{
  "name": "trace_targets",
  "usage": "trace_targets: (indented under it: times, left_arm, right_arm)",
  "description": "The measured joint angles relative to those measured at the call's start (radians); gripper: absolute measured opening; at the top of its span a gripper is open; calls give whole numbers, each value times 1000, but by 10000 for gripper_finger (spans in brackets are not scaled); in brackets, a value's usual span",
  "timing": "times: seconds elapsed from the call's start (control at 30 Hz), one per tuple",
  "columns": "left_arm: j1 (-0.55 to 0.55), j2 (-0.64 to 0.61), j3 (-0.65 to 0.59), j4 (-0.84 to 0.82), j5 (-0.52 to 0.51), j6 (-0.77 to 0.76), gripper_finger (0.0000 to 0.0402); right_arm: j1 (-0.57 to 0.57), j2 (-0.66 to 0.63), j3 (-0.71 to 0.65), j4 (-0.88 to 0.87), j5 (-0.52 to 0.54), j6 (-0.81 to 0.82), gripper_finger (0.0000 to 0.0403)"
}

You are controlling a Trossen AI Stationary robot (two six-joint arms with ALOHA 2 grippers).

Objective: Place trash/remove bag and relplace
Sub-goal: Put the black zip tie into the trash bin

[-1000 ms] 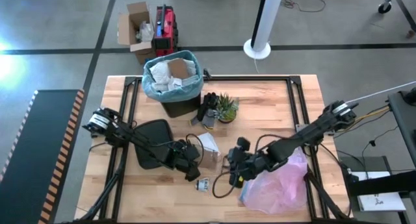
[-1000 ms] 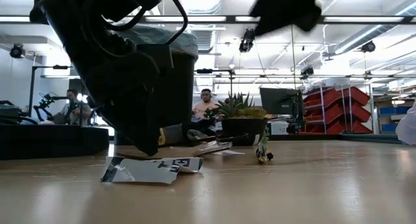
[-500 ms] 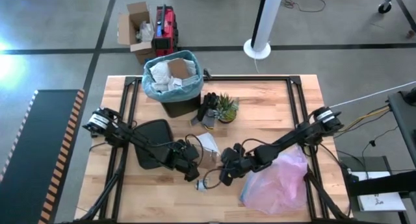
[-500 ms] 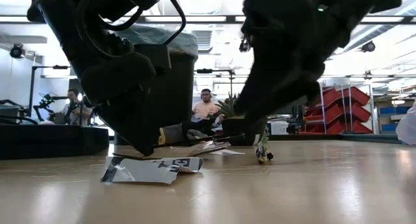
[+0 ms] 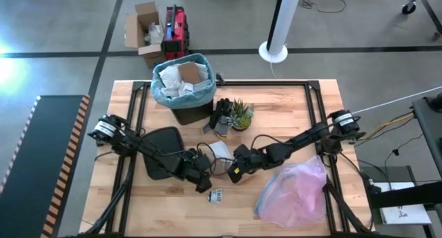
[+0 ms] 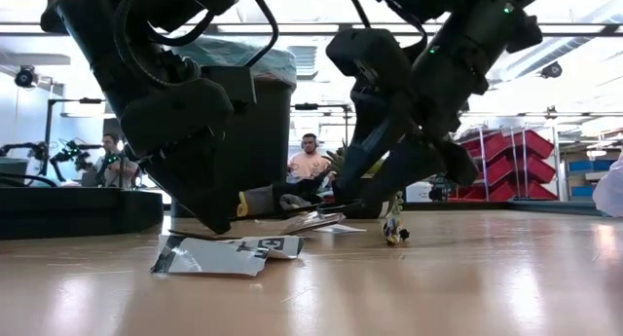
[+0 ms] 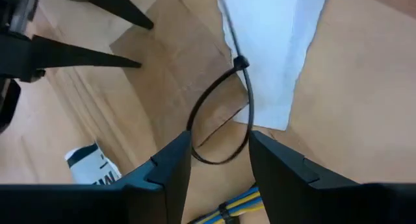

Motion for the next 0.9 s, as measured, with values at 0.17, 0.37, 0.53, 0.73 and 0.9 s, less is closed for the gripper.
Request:
trace_targets:
  times: [0.17, 0.37, 0.53, 0.73, 0.9]
  left_arm:
    - [0, 0, 0, 0, -2, 0, 158]
    - [0, 0, 0, 0, -5, 0, 159]
    - [0, 0, 0, 1, -7, 0, 149]
    - [-1, 0, 0, 4, -8, -12, 139]
    - [-1, 0, 0, 5, -7, -21, 139]
  right_arm:
    - [-26, 0, -4, -8, -27, 4, 121]
    - [-47, 15, -4, -7, -54, 22, 79]
    - [-55, 67, -4, 8, -107, 28, 51]
    - [-51, 78, -3, 23, -88, 22, 27]
    - [-51, 69, -4, 38, -81, -41, 3]
